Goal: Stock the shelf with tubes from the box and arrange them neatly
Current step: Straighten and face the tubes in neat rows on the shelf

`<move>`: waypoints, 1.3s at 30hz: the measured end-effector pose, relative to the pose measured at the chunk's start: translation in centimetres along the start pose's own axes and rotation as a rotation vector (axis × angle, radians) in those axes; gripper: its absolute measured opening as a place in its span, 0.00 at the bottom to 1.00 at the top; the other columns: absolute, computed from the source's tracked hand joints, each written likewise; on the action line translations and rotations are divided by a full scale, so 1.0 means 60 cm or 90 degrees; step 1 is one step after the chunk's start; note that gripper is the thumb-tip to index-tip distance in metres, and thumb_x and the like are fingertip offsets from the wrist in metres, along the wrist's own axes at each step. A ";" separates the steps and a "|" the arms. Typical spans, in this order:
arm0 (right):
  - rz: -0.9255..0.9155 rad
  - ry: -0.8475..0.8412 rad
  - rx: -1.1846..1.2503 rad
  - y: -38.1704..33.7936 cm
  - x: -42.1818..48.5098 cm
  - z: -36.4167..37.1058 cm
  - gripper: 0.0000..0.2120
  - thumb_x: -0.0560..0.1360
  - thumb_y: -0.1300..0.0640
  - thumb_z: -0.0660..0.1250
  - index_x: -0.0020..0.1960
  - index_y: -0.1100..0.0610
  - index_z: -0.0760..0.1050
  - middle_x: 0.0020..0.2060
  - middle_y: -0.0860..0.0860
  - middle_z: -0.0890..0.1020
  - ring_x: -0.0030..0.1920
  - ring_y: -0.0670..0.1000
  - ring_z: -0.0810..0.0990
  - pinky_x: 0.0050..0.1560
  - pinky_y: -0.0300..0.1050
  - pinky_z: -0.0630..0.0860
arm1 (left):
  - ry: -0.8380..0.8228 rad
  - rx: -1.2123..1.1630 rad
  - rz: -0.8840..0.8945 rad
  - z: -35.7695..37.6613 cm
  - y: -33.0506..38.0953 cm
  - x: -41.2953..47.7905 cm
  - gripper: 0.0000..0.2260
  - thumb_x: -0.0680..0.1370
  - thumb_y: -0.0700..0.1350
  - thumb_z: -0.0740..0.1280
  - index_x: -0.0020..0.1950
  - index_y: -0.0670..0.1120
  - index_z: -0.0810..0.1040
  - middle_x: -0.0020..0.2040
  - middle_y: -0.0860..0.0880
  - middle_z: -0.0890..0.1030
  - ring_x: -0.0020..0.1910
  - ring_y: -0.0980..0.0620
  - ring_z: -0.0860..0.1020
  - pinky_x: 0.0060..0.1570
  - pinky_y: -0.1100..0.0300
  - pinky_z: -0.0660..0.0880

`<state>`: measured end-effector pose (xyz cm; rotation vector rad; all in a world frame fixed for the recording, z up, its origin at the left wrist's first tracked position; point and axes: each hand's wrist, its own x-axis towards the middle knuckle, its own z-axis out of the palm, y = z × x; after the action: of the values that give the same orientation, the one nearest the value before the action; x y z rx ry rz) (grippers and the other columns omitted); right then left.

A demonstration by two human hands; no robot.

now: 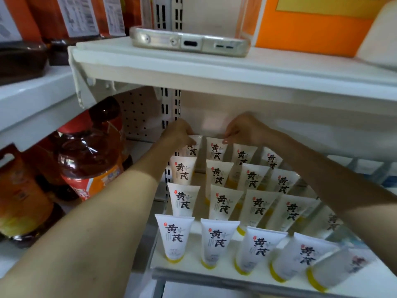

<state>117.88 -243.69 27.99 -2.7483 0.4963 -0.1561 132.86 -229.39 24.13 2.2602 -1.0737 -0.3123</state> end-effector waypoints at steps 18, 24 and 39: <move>0.052 -0.017 -0.087 0.063 -0.049 -0.006 0.08 0.68 0.56 0.75 0.46 0.55 0.83 0.38 0.45 0.81 0.37 0.42 0.76 0.44 0.39 0.68 | -0.059 0.156 0.169 0.040 0.057 0.014 0.11 0.71 0.47 0.73 0.52 0.48 0.81 0.52 0.50 0.80 0.51 0.48 0.77 0.54 0.50 0.74; 0.053 0.009 -0.100 0.068 -0.042 -0.005 0.10 0.68 0.56 0.75 0.47 0.57 0.83 0.44 0.50 0.84 0.44 0.48 0.80 0.49 0.43 0.73 | -0.066 0.174 0.161 0.045 0.052 0.026 0.13 0.71 0.47 0.74 0.53 0.47 0.81 0.52 0.48 0.80 0.51 0.47 0.77 0.52 0.52 0.74; 0.094 -0.035 -0.062 0.085 -0.049 -0.026 0.09 0.69 0.49 0.74 0.45 0.51 0.79 0.41 0.45 0.80 0.45 0.48 0.79 0.55 0.46 0.74 | -0.052 0.157 0.154 0.047 0.050 0.029 0.13 0.70 0.47 0.74 0.53 0.46 0.82 0.52 0.48 0.81 0.51 0.47 0.77 0.49 0.54 0.74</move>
<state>113.27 -247.63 27.55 -2.7877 0.7054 -0.0204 130.86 -233.41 23.85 2.3123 -1.4837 -0.1804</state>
